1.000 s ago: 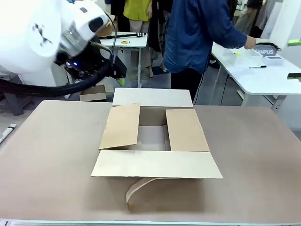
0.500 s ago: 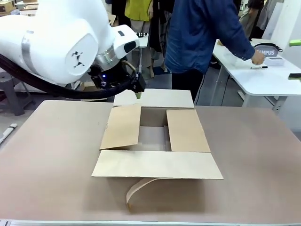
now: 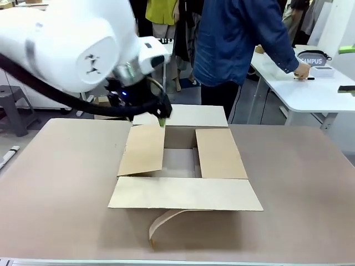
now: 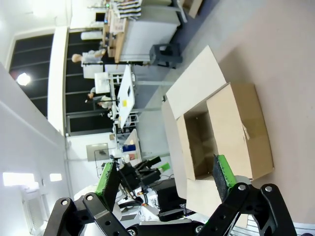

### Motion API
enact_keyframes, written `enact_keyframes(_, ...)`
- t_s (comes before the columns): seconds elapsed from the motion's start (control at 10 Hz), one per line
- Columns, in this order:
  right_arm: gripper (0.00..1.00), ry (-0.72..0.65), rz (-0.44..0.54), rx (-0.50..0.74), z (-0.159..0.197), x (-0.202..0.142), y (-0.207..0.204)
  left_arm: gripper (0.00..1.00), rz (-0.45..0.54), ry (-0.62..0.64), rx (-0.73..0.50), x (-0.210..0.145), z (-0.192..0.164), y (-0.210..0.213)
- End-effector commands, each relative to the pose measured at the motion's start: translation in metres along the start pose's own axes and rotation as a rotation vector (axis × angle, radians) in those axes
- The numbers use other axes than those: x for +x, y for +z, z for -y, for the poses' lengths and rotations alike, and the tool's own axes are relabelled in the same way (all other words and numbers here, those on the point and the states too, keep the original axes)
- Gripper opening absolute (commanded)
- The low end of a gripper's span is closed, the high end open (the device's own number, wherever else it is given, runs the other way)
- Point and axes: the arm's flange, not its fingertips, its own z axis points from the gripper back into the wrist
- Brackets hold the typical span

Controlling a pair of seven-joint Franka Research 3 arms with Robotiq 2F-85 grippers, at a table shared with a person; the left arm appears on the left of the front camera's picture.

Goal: Pack the gift set into the box.
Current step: Place both hands on the side flaps of the Package Box and spread them outward.

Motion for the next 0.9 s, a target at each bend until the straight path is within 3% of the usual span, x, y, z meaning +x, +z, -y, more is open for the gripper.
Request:
enact_keyframes(0.0, 1.0, 0.002, 0.003, 0.02, 0.0, -0.001, -0.003, 1.0, -0.119, -0.017, 0.08, 0.035, 0.037, -0.015)
enact_keyframes(0.4, 1.0, 0.002, 0.003, 0.02, 0.0, -0.001, -0.003, 1.0, -0.234, 0.042, 0.312, 0.061, 0.078, -0.067)
enact_keyframes(0.8, 1.0, 0.002, 0.003, 0.02, 0.0, -0.001, -0.003, 1.0, -0.246, 0.132, 0.548, 0.066, 0.094, -0.109)
